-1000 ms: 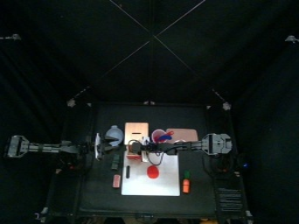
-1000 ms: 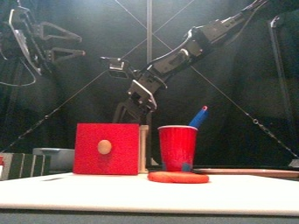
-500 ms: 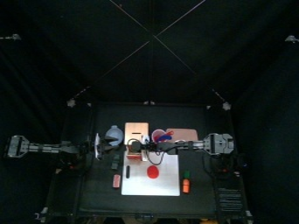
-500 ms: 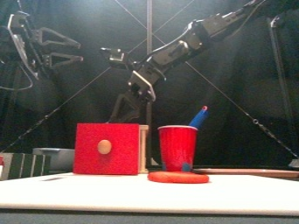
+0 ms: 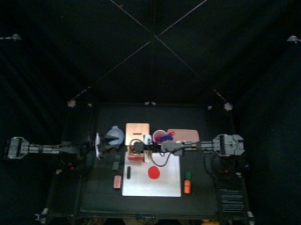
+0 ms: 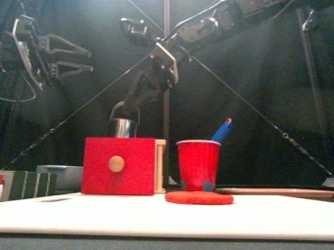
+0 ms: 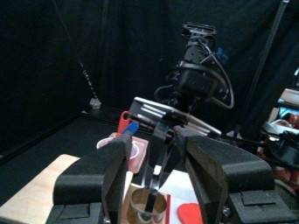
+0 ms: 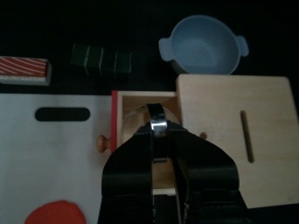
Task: Get the cutter from the drawer then cut the dough then place the extra dough in the bowl
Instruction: Place the cutter on the board
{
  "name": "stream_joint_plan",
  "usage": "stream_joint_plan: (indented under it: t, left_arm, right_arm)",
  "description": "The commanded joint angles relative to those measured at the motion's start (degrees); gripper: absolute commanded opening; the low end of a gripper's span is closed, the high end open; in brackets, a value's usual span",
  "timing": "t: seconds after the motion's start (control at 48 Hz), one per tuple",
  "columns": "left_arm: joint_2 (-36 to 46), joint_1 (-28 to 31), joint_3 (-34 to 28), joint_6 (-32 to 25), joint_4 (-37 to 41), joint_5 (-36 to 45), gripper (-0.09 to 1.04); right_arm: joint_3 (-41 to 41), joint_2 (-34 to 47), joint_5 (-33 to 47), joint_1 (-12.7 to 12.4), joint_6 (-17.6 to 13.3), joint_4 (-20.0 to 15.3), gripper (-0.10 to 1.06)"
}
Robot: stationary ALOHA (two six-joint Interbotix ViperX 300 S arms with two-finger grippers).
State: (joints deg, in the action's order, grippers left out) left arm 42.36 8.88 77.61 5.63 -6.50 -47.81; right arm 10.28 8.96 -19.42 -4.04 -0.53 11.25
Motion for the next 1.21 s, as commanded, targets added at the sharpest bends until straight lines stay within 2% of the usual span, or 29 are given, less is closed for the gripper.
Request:
stream_joint_plan:
  t: [0.021, 0.188, 0.375, 0.5, 0.625, 0.75, 0.917, 1.208]
  left_arm:
    - [-0.18, 0.88, -0.62, -0.09, 0.0, -0.44, 0.81]
    - [-0.18, 1.85, -0.7, -0.18, 0.0, -0.44, 0.81]
    - [-0.18, 3.6, -1.14, 0.26, -0.09, -0.35, 0.81]
    - [-0.18, 4.66, -1.85, 0.0, -1.05, -0.26, 0.81]
    - [-0.53, 5.1, -3.08, -0.18, -1.05, -0.26, 0.81]
    - [-1.49, 5.36, -4.04, -0.26, -0.97, -0.26, 0.81]
    - [-2.99, 5.89, -5.45, -0.26, -1.05, -0.26, 0.81]
    - [-5.19, 7.29, -7.91, -0.26, -1.14, -0.26, 0.81]
  right_arm:
    - [-0.18, -5.89, -0.18, 0.18, -0.18, 1.23, 0.35]
    - [4.13, -12.66, -2.02, 1.05, -0.18, 1.49, 0.35]
    - [15.21, -21.18, -5.45, 3.25, -0.53, 0.26, 0.35]
    - [24.08, -25.58, -5.45, 4.92, -2.2, -1.23, 0.35]
    - [31.03, -28.92, -4.39, 5.62, -5.1, -0.79, 0.35]
    - [35.77, -29.97, -1.32, 5.71, -6.86, 1.32, 0.35]
    - [39.46, -28.83, 3.78, 5.45, -6.86, 4.13, 0.37]
    - [44.74, -27.16, 9.14, 5.1, -6.86, 4.66, 0.43]
